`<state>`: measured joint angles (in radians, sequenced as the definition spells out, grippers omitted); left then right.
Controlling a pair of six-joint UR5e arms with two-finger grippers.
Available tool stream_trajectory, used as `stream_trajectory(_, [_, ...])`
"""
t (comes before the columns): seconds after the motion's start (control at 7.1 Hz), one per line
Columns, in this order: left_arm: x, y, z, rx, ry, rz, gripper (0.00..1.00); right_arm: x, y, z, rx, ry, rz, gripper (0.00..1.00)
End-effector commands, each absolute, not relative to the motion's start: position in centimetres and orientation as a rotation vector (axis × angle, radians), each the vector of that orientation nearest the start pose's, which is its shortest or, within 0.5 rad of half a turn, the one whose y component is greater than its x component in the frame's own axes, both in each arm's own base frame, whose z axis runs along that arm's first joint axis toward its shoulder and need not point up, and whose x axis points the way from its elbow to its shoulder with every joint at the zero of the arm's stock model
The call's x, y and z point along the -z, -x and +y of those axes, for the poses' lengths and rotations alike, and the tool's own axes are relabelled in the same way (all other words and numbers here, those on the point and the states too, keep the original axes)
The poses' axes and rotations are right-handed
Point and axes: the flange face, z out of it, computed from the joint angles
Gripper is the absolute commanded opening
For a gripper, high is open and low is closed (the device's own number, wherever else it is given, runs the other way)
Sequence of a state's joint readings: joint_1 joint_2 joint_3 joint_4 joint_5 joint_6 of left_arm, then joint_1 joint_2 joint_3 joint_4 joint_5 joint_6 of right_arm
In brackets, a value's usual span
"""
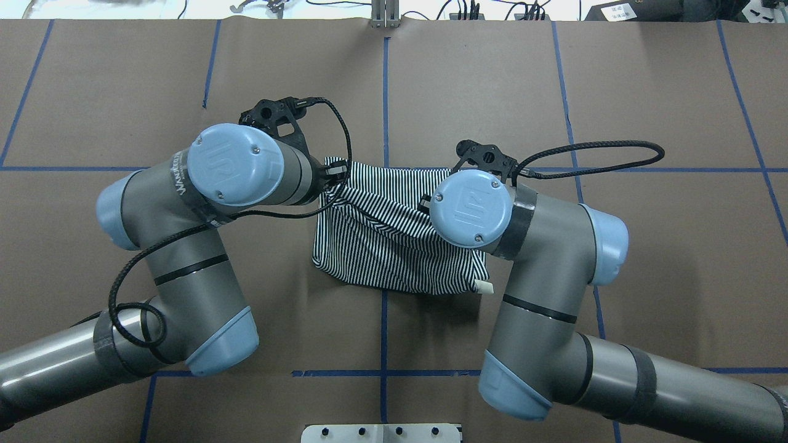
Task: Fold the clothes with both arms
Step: 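Grasp the near edge with both grippers and fold it away from the robot, then lay the folded edge down with both grippers and release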
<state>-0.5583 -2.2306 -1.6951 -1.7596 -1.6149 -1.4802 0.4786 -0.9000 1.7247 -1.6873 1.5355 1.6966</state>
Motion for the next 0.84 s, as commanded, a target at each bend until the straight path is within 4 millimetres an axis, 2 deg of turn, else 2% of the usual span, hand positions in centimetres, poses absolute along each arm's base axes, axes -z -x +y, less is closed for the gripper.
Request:
stream_trajectory(0.0, [-21.4, -53.0, -48.6, 0.403, -0.28, 0.929, 0.0, -23.6, 55.3, -47.3, -0.615, -0.179, -0.697, 0.0])
stream_trajectory(0.28, [-23.8, -55.1, -49.9, 0.403, -0.277, 0.923, 0.0, -24.4, 54.8, -48.7, -0.606, -0.194, -0.685, 0.0])
stream_trajectory(0.56, [-24.6, -55.6, -50.1, 0.401, -0.276, 0.92, 0.0, -24.7, 55.0, -49.3, -0.601, -0.198, -0.67, 0.0])
stream_trajectory(0.7, [-24.8, -55.3, -50.0, 0.391, -0.279, 0.919, 0.37, -24.8, 55.4, -49.5, -0.575, -0.208, -0.665, 0.6])
